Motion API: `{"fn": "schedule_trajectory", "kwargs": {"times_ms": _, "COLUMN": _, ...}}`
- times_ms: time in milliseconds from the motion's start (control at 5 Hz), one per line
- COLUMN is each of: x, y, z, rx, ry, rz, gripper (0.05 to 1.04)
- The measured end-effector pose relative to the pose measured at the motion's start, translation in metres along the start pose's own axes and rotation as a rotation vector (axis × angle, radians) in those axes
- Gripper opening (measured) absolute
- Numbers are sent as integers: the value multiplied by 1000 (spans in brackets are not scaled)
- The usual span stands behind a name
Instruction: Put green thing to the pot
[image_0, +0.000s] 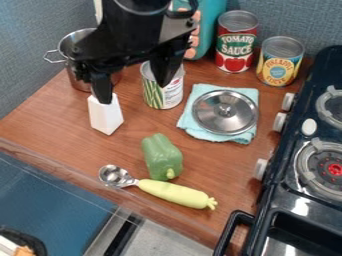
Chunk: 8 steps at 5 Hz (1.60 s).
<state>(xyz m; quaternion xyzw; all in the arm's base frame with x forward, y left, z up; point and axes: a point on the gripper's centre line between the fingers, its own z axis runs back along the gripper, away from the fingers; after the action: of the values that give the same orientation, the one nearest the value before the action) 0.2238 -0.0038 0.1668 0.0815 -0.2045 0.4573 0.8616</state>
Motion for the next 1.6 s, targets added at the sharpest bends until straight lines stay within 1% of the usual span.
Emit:
{"fn": "schedule_trajectory", "kwargs": {"times_ms": 200, "x": -1, "y": -11, "z": -18, "rx": 26, "ry": 20, "rz": 7, "gripper": 1001}}
{"fn": "schedule_trajectory", "kwargs": {"times_ms": 400, "x": -4, "y": -25, "z": -35, "rx": 41, "ry": 45, "rz": 5, "gripper": 1001}}
{"fn": "schedule_trajectory", "kwargs": {"times_ms": 600, "x": -6, "y": -33, "z": -50, "rx": 45, "ry": 56, "rz": -5, "gripper": 1001}}
{"fn": "schedule_trajectory", "kwargs": {"times_ms": 800, "x": -6, "y": -37, "z": -61, "rx": 45, "ry": 58, "rz": -28, "gripper": 1001}}
{"fn": "schedule_trajectory", "kwargs": {"times_ms": 1200, "x": 1, "y": -33, "z": -86, "rx": 73, "ry": 63, "rz": -74, "gripper": 1001}}
{"fn": "schedule_trajectory", "kwargs": {"times_ms": 1400, "x": -2, "y": -30, "z": -97, "rx": 93, "ry": 82, "rz": -104, "gripper": 1001}}
{"fn": "schedule_trajectory", "kwargs": {"times_ms": 1600, "x": -5, "y": -28, "z": -110, "rx": 119, "ry": 105, "rz": -107, "gripper": 1001}}
